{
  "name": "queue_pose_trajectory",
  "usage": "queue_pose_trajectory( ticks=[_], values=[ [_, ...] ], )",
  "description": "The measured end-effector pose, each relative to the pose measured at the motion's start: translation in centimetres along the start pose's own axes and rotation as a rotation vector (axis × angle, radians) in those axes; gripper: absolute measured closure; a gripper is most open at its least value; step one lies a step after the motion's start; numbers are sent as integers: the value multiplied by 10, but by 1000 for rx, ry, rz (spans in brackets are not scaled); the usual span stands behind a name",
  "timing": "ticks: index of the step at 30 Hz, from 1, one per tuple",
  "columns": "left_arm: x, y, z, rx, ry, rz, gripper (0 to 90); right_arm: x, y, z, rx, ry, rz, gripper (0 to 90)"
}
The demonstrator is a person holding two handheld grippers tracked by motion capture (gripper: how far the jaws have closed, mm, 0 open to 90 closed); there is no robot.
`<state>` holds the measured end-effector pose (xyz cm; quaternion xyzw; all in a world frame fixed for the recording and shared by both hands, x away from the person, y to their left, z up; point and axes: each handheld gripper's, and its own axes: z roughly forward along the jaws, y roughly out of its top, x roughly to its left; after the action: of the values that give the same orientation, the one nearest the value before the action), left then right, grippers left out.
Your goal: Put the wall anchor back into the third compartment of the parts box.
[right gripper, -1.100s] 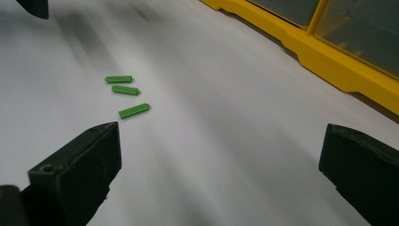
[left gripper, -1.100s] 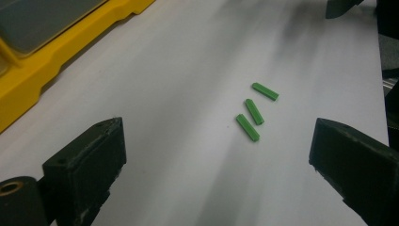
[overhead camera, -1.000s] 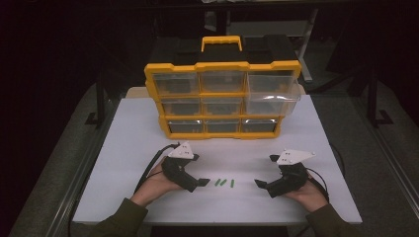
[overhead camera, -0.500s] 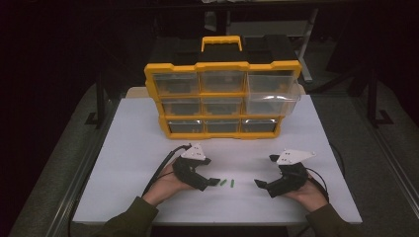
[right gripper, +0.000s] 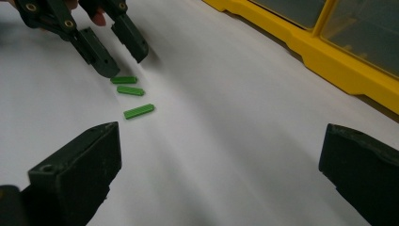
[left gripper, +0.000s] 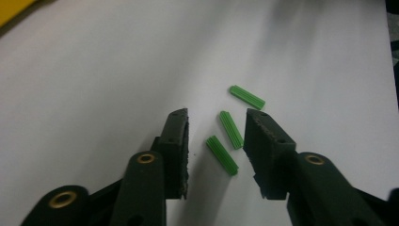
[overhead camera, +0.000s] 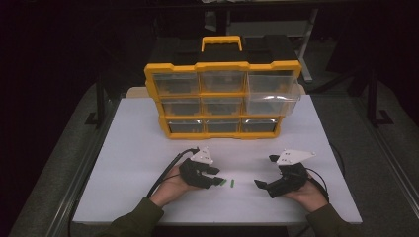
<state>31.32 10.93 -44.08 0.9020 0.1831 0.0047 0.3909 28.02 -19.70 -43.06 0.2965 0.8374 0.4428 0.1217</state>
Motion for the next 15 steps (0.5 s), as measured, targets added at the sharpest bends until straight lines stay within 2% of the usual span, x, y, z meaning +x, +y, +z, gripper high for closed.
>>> queue_pose_trajectory(
  ticks=[5,10,15],
  values=[
    [0,-1,4,18,-5,-6,731,0,0,1,3,1,-7,0],
    [0,-2,6,41,-9,-4,774,0,0,1,2,5,-4,0],
    [0,-2,6,42,-1,-6,825,0,0,1,3,6,-9,0]
  ],
)
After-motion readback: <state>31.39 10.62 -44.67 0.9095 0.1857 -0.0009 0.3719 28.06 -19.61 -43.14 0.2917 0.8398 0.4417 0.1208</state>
